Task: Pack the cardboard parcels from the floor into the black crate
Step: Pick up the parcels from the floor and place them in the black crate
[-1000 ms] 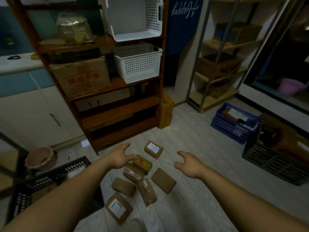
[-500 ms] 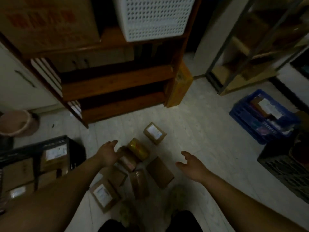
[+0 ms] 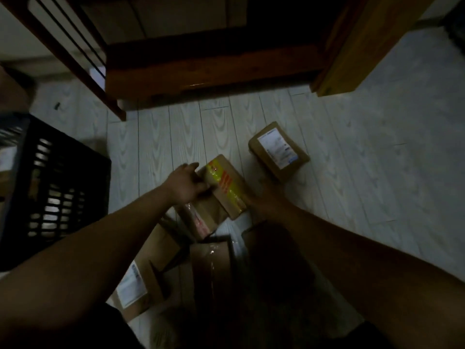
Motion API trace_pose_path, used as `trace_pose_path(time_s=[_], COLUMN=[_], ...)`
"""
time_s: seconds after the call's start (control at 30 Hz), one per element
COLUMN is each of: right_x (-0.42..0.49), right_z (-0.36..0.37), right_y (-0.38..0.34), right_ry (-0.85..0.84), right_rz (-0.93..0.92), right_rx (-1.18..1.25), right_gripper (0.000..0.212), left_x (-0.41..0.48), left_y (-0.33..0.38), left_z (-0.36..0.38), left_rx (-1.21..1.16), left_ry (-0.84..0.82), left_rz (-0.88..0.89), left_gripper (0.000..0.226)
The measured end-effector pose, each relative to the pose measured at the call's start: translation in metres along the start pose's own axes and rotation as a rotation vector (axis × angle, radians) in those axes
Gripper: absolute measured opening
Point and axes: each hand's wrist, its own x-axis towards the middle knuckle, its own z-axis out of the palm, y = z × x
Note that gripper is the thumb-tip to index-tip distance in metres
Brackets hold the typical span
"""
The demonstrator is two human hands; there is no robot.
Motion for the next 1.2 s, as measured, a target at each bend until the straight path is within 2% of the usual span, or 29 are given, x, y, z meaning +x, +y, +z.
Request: trace_pose_path(time_s=[0.07,0.17,0.3,0.4,0.53,0.6,0.7,0.77,0.87,1.03,1.2], right_x=[0.036,0.075,0.08,0.073,0.075,0.08,0.081,0.078,0.072,0.072,0.064], right_z=[0.019,0.043,0.054,0.057,0.051,0.046,0.043,0.044,0.045,0.04,0.027], right_y=[0.015,0.033,0.045,0.048,0.044,0.036,0.024,0.024,0.025,0.008,-0.017], right_ry=[0.067,0.08,0.026,-0.02,-0.095,-0.028,0.142,0.247,0.293,0.473,0.578], right_rz=[0.019,0.018,0.124,0.131,0.141,0.143,0.063,-0.008,-0.097,-0.292,-0.298], right_rx=[0.04,0.04,0.067,0.159,0.408,0.458,0.449,0.43,0.517,0.446,0.29], right_gripper=[0.073,0.076,0.097,0.088,0.059,0.06,0.058,0.048,0.049,0.065,0.078], left_x=[0.038,0.081,0.097,0.092,0.093,0.097,0.097,0.095,0.09,0.086,0.082], left_y=[-0.006,-0.015,-0.014,-0.014,-0.018,-0.019,-0.014,-0.014,-0.021,-0.026,-0.018], left_z=[0.012,0.028,0.043,0.047,0.047,0.043,0.032,0.027,0.025,0.019,0.01], left_rx=[0.012,0.023,-0.052,-0.105,-0.119,-0.181,-0.497,-0.657,-0.731,-0.856,-0.919], left_ry=[0.07,0.132,-0.005,-0.042,-0.009,0.025,0.094,0.13,0.153,0.107,0.214], left_rz=[-0.011,-0.009,-0.072,-0.072,-0.081,-0.1,-0.104,-0.125,-0.161,-0.098,-0.014], left_gripper=[0.08,0.082,0.084,0.081,0.087,0.086,0.067,0.06,0.048,0.059,0.066])
